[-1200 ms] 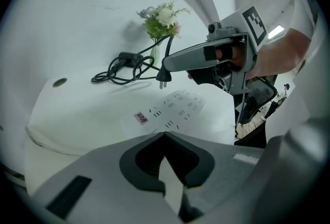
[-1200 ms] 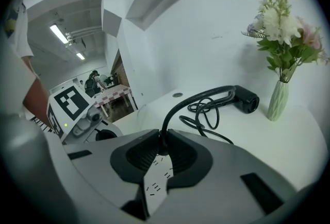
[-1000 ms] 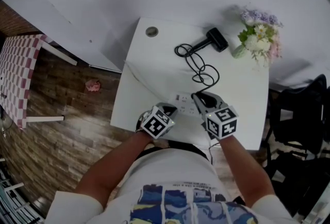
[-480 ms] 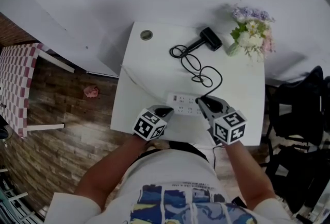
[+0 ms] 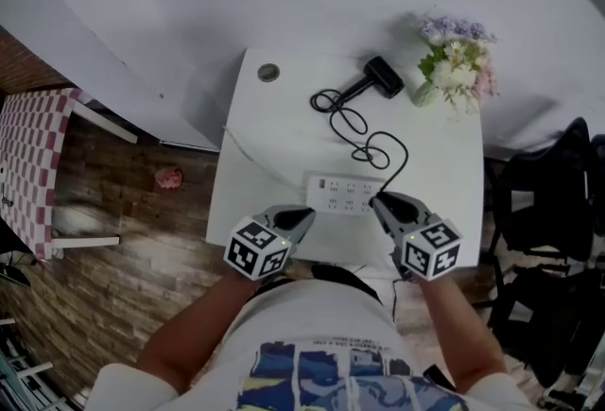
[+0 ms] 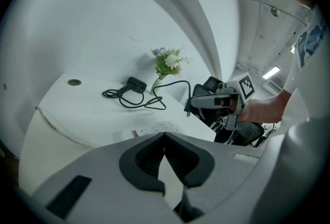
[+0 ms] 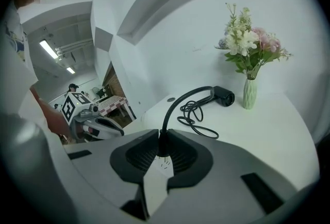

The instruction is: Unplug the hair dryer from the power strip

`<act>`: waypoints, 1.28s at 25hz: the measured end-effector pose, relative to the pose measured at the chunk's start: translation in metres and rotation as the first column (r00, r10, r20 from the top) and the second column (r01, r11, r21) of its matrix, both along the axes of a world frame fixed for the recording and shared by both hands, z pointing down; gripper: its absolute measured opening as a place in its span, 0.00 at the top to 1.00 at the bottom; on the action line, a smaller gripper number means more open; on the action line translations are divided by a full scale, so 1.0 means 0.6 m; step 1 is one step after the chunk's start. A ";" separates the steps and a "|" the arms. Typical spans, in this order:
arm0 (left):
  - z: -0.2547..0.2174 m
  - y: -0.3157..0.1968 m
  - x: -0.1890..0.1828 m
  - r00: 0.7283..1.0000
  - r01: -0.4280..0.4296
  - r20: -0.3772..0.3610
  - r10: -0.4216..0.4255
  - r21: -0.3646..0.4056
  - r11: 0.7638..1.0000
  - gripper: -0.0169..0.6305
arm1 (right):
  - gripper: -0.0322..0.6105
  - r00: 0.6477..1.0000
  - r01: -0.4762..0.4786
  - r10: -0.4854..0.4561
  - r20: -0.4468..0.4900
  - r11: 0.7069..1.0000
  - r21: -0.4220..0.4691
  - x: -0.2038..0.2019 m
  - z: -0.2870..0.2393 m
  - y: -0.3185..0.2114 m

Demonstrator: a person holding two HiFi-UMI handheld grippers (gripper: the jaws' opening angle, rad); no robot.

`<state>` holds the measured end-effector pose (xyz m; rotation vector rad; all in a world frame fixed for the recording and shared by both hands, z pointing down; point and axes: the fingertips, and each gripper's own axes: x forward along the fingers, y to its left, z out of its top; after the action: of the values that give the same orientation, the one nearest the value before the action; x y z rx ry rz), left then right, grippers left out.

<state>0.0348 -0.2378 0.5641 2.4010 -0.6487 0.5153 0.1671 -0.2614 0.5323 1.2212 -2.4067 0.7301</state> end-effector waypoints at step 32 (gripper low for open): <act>-0.047 0.031 0.007 0.998 -0.005 -0.058 0.006 0.016 1.000 0.97 | 0.95 0.998 -0.015 0.016 -0.058 1.000 0.018 0.000 0.006 0.079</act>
<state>0.0391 -0.2190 0.5358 2.4232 -0.6234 0.4427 0.1670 -0.2143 0.5360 1.2516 -2.3640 0.6706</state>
